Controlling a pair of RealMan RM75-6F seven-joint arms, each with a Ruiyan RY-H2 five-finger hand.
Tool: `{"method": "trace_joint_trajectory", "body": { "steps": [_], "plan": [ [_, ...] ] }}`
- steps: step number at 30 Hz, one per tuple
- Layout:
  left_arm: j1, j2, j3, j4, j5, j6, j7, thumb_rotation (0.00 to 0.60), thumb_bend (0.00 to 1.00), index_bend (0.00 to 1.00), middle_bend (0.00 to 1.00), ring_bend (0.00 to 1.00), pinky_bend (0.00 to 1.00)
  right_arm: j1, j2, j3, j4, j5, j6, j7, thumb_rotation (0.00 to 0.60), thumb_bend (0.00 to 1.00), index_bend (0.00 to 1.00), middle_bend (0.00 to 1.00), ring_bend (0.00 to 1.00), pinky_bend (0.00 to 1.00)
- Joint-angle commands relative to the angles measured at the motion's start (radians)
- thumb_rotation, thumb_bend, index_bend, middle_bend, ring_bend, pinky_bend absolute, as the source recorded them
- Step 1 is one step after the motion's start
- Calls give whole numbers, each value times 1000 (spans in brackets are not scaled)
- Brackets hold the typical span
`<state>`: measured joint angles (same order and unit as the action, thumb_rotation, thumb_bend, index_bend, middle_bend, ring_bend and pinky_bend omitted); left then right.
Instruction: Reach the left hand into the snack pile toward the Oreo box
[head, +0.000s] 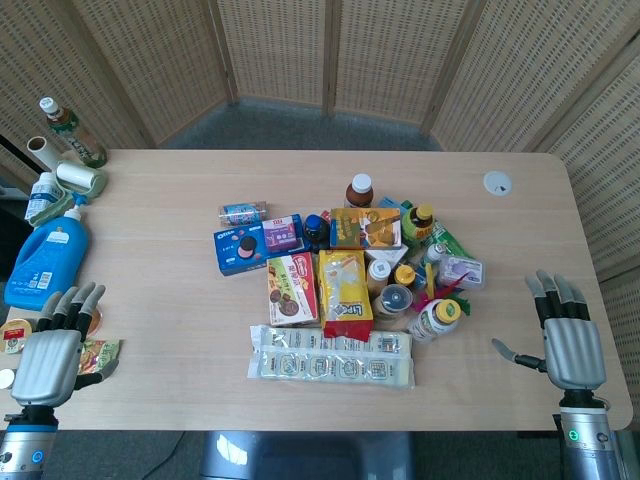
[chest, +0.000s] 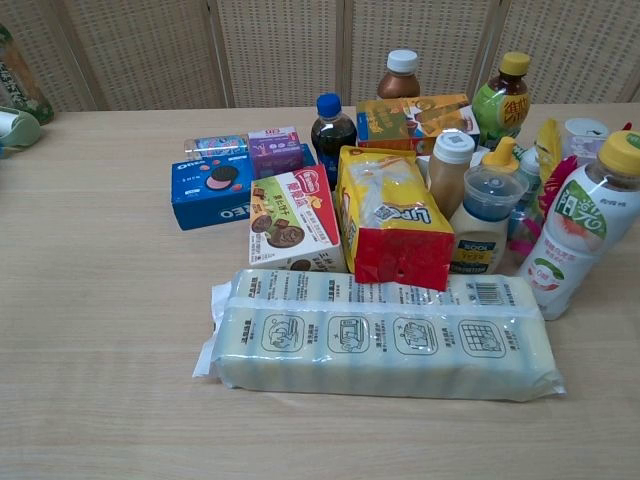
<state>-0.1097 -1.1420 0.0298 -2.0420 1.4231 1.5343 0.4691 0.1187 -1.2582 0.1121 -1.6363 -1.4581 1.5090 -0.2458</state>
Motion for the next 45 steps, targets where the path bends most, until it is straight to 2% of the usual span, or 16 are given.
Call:
{"method": "trace_joint_trajectory", "body": {
  "steps": [1, 11, 14, 21, 34, 45],
  "plan": [
    [0, -1, 0, -2, 3, -6, 0, 600, 180, 37, 0, 0, 0, 0, -4, 0, 0, 2, -1, 4, 338, 147, 0, 0, 0, 0],
    [-37, 7, -30, -12, -33, -76, 29, 600, 177, 26, 0, 0, 0, -13, -7, -8, 15, -2, 9, 46, 341, 149, 0, 0, 0, 0],
    [-73, -2, -62, -15, -88, -125, 43, 600, 177, 25, 0, 0, 0, -19, -11, -14, 26, 1, 7, 61, 344, 149, 0, 0, 0, 0],
    [-211, -46, -173, 36, -310, -300, 53, 600, 178, 22, 0, 0, 0, -31, 3, -19, 26, -2, 14, 78, 344, 150, 0, 0, 0, 0],
    [-502, -237, -341, 278, -647, -531, 62, 600, 179, 15, 0, 0, 0, -90, 28, -37, 3, 6, 69, 79, 344, 149, 0, 0, 0, 0],
    [-737, -411, -399, 550, -848, -650, 79, 600, 179, 32, 0, 31, 0, -135, 46, -43, 9, 34, 93, 99, 345, 146, 0, 0, 0, 0]
  ]
}}
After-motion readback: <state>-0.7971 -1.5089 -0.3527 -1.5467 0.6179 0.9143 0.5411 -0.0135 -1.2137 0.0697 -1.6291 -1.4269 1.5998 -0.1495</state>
